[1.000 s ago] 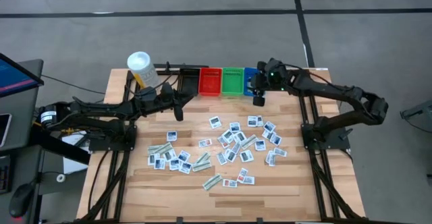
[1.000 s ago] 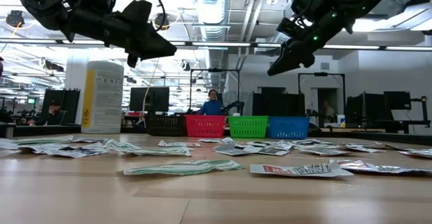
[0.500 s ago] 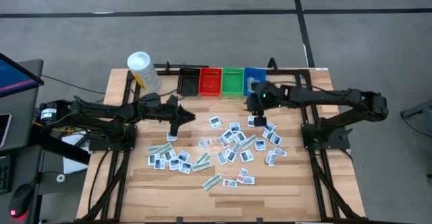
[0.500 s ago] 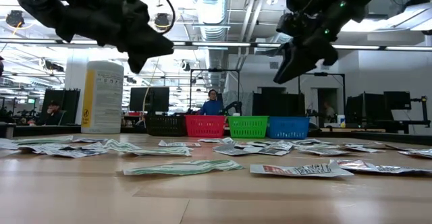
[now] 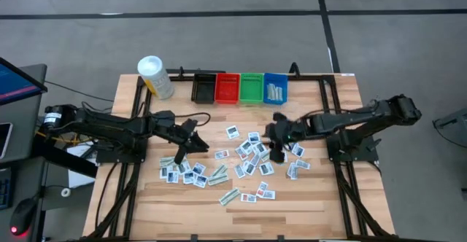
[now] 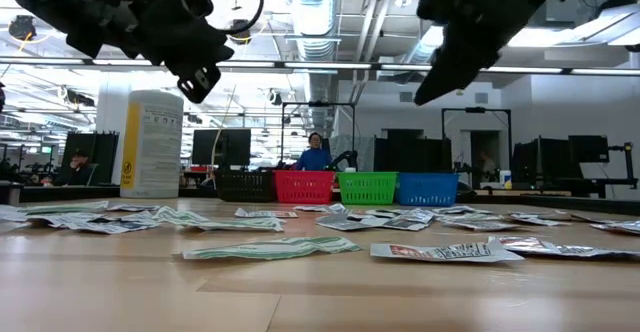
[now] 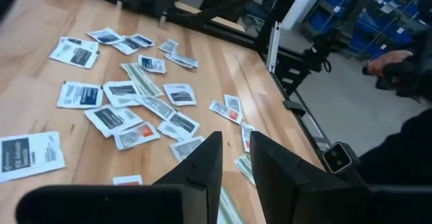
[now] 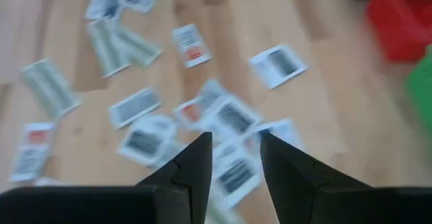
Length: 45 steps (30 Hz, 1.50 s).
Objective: Pick & Place First Aid Supplies
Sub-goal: Put the bandage pack into the blue bin
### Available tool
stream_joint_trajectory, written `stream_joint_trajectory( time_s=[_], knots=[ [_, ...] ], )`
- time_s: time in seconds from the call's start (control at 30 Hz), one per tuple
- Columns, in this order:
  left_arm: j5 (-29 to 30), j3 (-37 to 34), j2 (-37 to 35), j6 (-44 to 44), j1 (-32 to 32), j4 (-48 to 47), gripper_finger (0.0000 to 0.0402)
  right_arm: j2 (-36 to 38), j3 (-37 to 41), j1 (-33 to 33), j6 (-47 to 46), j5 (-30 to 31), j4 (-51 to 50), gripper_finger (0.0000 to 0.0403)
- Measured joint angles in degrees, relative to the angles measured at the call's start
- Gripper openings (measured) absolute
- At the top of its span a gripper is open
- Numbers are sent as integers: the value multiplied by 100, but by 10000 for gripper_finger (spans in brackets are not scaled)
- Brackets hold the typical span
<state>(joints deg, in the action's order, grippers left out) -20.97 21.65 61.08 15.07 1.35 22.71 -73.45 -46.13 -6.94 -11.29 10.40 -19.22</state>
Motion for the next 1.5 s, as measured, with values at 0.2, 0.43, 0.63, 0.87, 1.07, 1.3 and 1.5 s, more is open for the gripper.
stream_joint_trajectory(
  time_s=[0.2, 0.43, 0.63, 0.87, 1.07, 1.3, 1.5],
  knots=[
    [272, 0, 0, -133, -5, 7, 76, -416, 5, -748, -1210, 365, -86, 120],
    [507, 0, 0, -133, -5, 47, 76, -1285, 7, -1231, -2446, 717, -122, 120],
    [509, 0, 2, -131, -7, 47, 76, -1733, 6, -1374, -3031, 776, -84, 109],
    [508, 0, 2, -128, -7, 47, 76, -1973, 4, -1361, -3038, 767, 283, 96],
    [509, 0, 4, -111, -78, 44, 76, -2065, 7, -1361, -3036, 765, 241, 99],
    [509, 0, 4, -111, -175, 44, 76, -2120, 2, -1232, -2988, 783, 198, 103],
    [509, 0, 4, -113, -173, 44, 76, -2424, -4, -1158, -2911, 772, 268, 103]
  ],
)
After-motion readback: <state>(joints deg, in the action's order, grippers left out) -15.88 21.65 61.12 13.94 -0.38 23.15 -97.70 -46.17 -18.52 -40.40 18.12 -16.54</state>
